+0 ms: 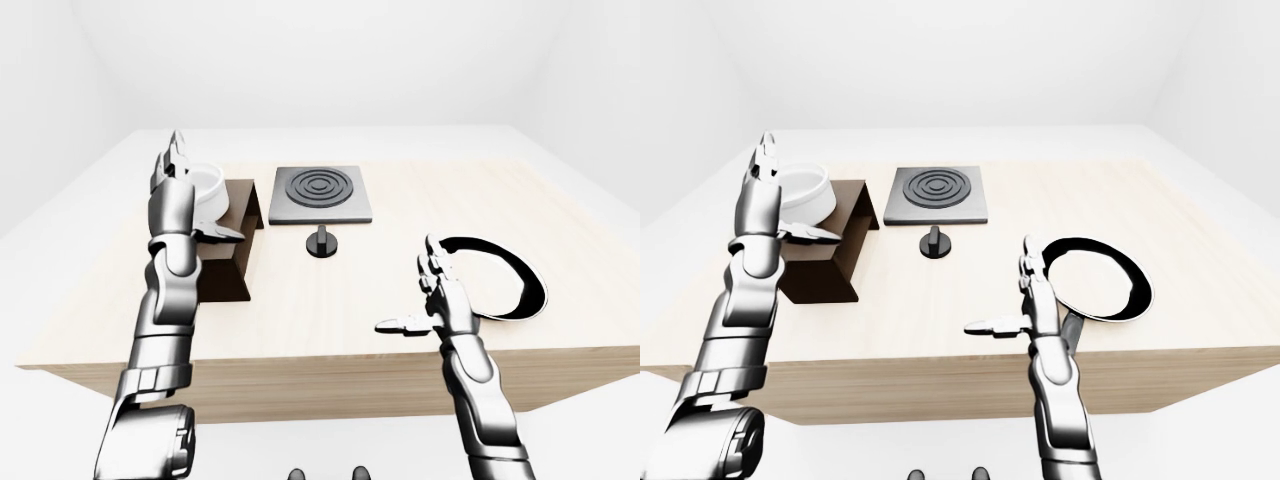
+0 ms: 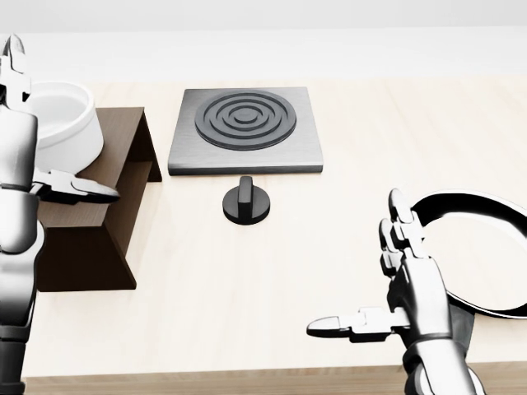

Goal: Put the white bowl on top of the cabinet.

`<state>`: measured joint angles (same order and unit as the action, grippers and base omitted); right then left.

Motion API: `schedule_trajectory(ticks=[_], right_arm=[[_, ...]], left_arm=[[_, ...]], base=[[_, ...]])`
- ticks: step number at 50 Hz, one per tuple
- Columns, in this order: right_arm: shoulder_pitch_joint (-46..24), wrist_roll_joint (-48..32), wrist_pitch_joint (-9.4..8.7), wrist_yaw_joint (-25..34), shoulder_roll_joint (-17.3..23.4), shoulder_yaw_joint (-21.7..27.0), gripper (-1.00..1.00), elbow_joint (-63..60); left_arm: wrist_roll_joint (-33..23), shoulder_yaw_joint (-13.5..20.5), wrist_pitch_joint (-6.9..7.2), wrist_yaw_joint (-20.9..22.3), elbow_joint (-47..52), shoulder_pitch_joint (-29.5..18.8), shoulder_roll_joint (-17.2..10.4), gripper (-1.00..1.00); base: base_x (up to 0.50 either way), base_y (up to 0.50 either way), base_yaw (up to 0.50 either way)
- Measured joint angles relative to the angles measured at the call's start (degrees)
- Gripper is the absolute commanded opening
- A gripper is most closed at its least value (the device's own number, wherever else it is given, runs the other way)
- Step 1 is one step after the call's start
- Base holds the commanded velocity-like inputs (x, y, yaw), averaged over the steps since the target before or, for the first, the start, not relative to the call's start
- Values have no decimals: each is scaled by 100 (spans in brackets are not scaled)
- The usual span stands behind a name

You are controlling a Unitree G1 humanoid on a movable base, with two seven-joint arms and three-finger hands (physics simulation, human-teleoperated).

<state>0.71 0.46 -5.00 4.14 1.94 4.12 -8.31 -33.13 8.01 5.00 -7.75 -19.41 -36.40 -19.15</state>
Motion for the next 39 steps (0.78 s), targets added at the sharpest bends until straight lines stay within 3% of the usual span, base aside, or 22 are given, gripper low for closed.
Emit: schedule_trajectory(ticks=[8, 22, 39], right_arm=[[-149, -1, 0, -52, -7, -33, 100, 105], [-627, -7, 0, -226, 26, -52, 100, 232], [-1156, 71, 0, -453, 106, 1, 100, 296]], left_arm=[[41, 3, 0, 207, 909, 631, 311, 100], [323, -3, 0, 176, 1937, 1597, 777, 100], [1152, 26, 0, 111, 2800, 2424, 1161, 100]], base=[[0, 0, 0], [0, 0, 0], [0, 0, 0]])
